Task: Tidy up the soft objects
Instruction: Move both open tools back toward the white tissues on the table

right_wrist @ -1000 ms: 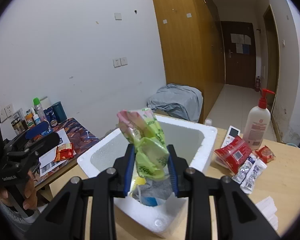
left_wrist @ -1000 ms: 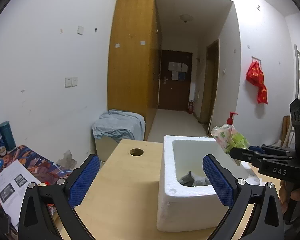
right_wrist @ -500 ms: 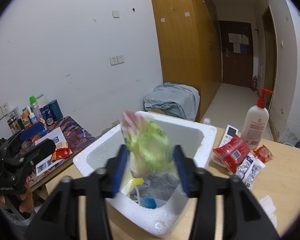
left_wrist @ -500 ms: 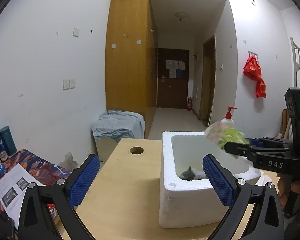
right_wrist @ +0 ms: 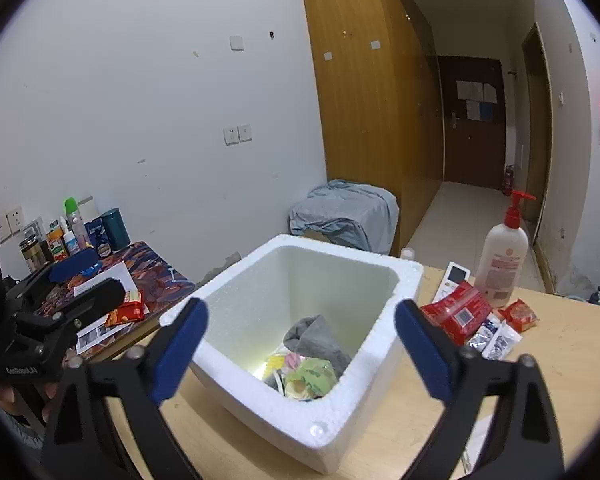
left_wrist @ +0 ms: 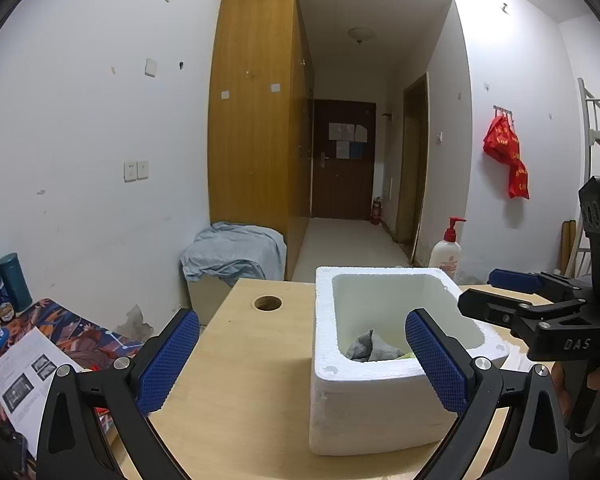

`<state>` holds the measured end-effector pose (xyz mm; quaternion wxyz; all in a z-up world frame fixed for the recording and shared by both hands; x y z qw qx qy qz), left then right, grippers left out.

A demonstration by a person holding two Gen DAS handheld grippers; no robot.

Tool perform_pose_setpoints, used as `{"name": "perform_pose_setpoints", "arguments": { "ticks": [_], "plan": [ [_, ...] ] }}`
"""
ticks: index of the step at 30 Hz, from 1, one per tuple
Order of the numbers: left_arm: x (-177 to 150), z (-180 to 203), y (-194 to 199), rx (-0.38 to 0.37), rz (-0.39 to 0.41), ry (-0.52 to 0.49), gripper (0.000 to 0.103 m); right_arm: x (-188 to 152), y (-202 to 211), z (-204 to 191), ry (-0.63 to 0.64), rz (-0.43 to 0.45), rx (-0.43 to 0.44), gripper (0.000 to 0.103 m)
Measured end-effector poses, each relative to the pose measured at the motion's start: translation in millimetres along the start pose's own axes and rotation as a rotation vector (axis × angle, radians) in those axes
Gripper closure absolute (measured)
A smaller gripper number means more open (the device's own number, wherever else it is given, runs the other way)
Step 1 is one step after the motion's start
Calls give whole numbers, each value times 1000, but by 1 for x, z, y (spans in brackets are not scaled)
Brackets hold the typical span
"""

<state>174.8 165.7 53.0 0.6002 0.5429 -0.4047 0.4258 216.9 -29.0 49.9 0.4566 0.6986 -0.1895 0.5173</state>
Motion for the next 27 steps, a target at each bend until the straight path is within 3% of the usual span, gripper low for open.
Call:
{"name": "perform_pose_setpoints", "arguments": {
  "ticks": [27],
  "plan": [
    [5,50,48,-36,61,-22,0,-16,89,18,8,94,-79,0]
  ]
}}
Point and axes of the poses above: each gripper's, at about its wrist camera, not at the fingertips, and y roughly against the way its jaws point, z to its right, x to its top, the point moved 2 cm from there along -y, roughly the way its jaws point, and after that the axes turned 10 degrees about -x, right-handed, at the moved point
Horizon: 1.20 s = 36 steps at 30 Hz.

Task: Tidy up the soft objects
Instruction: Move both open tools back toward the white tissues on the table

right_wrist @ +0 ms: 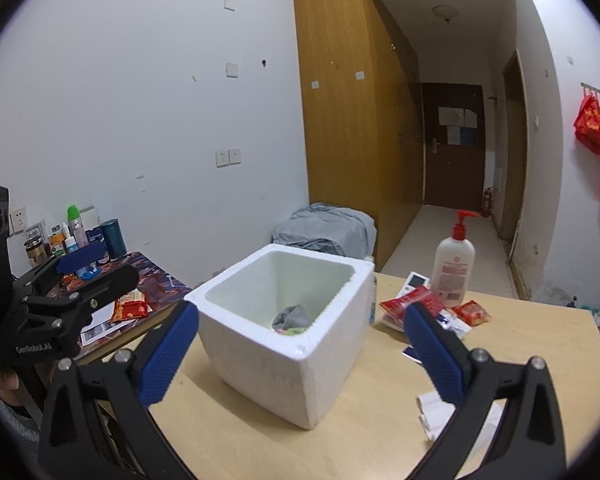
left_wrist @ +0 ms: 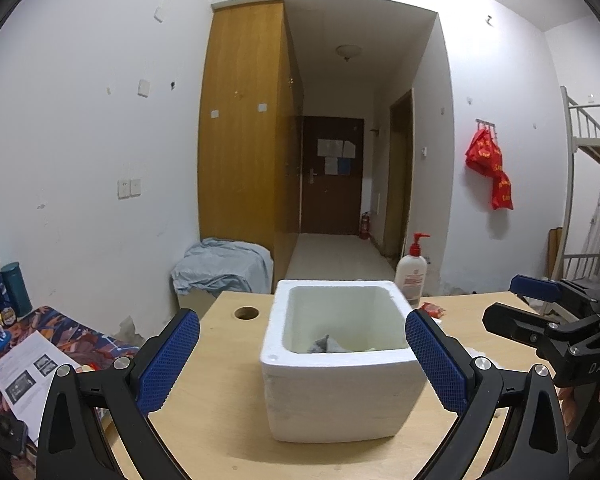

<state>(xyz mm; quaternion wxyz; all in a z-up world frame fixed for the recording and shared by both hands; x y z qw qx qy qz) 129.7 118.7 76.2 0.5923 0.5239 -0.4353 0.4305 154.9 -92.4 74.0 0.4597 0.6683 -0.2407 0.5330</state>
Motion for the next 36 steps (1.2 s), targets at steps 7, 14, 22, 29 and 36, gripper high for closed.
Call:
{"name": "perform_pose_setpoints", "arguments": {
  "ticks": [7,14,22,29,36],
  "plan": [
    [1,27,15,-18,25,-28,0,-7,30,13,-19,31,-23,0],
    [-2,47,36,-24,43,-36,0,-15,60,12,-11,59,-23,0],
    [-6,64,55,-55,65,-45,0,-25,90,13,-29,104,-37,0],
    [-21,83,58,-113,87,-60,0,-40,105,15,-25,132,-96,0],
    [-45,90,61,-142,130,-56,0,-61,106,26,-46,131,-121,0]
  ]
}}
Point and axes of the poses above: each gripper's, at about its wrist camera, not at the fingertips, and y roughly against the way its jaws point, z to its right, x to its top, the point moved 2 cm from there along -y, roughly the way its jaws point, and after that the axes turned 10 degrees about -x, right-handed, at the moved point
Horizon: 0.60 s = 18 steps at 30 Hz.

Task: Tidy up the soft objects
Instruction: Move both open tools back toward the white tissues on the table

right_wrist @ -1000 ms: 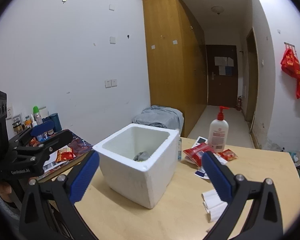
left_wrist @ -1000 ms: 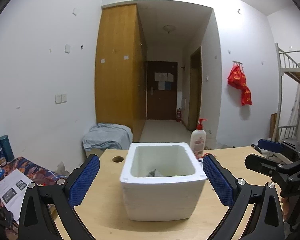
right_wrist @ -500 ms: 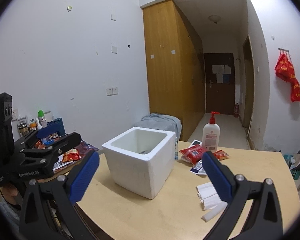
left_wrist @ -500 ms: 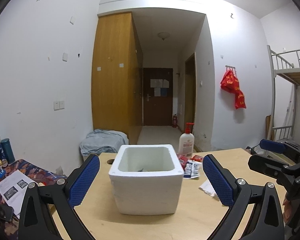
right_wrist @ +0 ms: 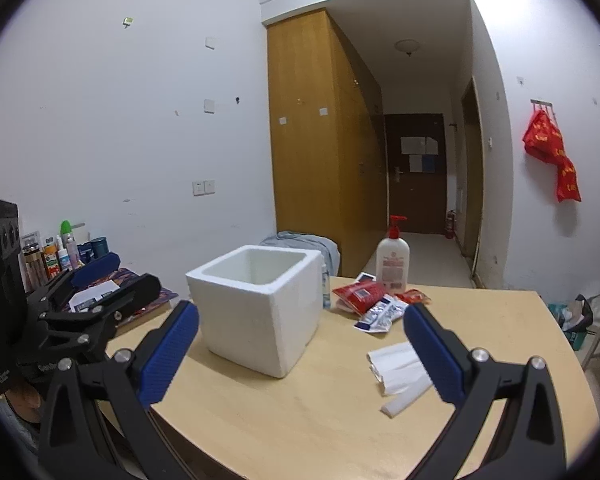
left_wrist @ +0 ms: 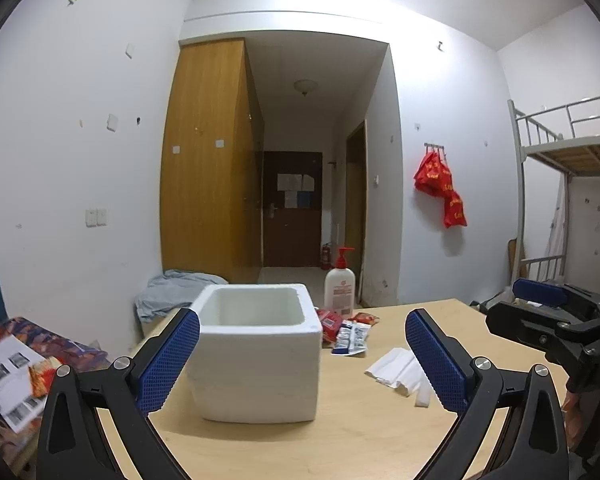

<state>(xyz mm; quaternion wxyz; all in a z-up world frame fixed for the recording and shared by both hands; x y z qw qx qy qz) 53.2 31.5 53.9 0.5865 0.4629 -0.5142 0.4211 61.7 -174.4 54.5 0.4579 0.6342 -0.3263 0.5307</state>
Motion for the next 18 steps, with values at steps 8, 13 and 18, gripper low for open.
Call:
{"name": "perform_pose_setpoints", "arguments": {
  "ticks": [8,13,18],
  "plan": [
    [-29,4,-7,-37,20,35,0,-28,-2,23,-54,-16,-64,0],
    [-40,14,-18,-81,-19,51,0,-39,-1,36,-86,-44,-88,0],
    [-44,17,-26,-114,-33,70,0,-42,-4,41,-80,-62,-109,0]
  ]
}}
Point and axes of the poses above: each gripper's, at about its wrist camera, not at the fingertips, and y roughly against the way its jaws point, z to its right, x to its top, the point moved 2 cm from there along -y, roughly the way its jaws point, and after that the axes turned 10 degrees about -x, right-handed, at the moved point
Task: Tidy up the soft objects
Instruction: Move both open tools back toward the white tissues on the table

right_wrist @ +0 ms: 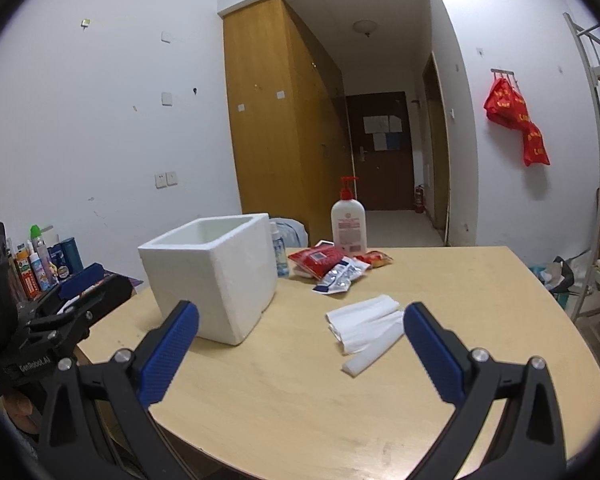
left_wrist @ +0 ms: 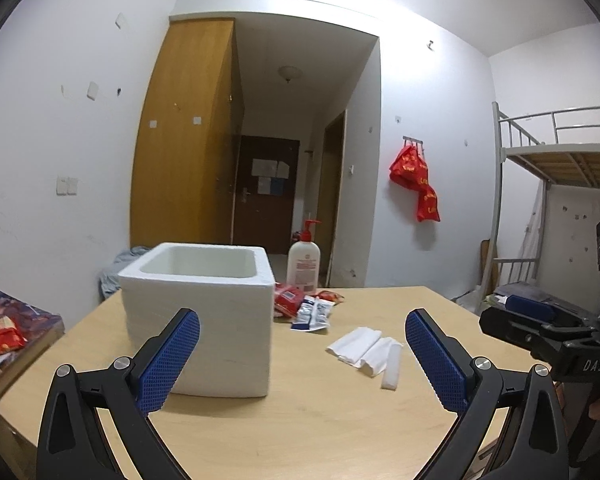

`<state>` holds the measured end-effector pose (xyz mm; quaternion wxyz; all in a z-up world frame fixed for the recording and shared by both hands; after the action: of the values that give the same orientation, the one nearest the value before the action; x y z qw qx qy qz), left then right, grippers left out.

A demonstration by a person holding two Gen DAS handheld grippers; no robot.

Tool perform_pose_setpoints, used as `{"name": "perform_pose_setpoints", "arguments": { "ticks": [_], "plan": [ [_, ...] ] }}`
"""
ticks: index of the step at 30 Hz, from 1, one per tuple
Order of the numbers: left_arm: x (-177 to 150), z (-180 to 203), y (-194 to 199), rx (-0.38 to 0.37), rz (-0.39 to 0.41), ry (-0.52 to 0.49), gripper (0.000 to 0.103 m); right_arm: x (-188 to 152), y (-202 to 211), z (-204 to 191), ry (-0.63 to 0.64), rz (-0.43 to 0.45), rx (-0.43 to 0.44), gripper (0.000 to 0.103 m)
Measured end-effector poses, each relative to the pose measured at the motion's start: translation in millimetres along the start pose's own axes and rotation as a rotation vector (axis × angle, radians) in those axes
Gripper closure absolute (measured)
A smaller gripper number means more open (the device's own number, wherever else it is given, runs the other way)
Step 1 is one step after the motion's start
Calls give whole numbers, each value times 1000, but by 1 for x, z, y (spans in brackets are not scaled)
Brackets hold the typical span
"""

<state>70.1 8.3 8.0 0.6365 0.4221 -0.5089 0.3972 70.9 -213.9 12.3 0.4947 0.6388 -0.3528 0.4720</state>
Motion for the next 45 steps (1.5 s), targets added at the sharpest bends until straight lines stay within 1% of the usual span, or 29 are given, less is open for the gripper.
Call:
{"name": "perform_pose_setpoints", "arguments": {
  "ticks": [5,10,14,20,25,30,34,37,41,45],
  "plan": [
    [0,3,-6,-17,0,-1,0,1,-1,5,-5,-4,-20,0],
    [2,9,-17,-54,-22,-4,0,2,-2,12,-19,-5,-37,0],
    [2,14,-28,-86,-42,-12,0,1,-6,19,-22,-23,-57,0],
    [1,22,-46,-115,-78,-27,0,0,-11,30,-44,-26,-59,0],
    [1,25,-63,-135,-108,-18,0,-3,-22,37,-46,-68,-75,0],
    [3,30,-81,-142,-130,-48,0,-6,-34,46,-57,-100,-83,0],
    [3,40,-104,-193,-175,-55,0,-10,-44,53,-51,-129,-110,0],
    [1,45,-120,-211,-201,-61,0,-11,-48,66,-77,-149,-131,0],
    [-1,47,-136,-207,-225,-69,0,-13,-51,83,-109,-163,-157,0],
    [-6,44,-148,-198,-247,-67,0,-14,-59,90,-115,-185,-159,0]
  ]
}}
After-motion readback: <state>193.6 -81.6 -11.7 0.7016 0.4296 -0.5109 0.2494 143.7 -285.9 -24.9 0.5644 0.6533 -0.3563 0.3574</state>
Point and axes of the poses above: each gripper's, at about its wrist camera, not at the fingertips, and y roughly against the way its jaws point, z to its right, x to its top, the point moved 2 cm from there along -y, roughly the way its jaws point, and after that the axes turned 10 degrees about -x, right-handed, at the moved point
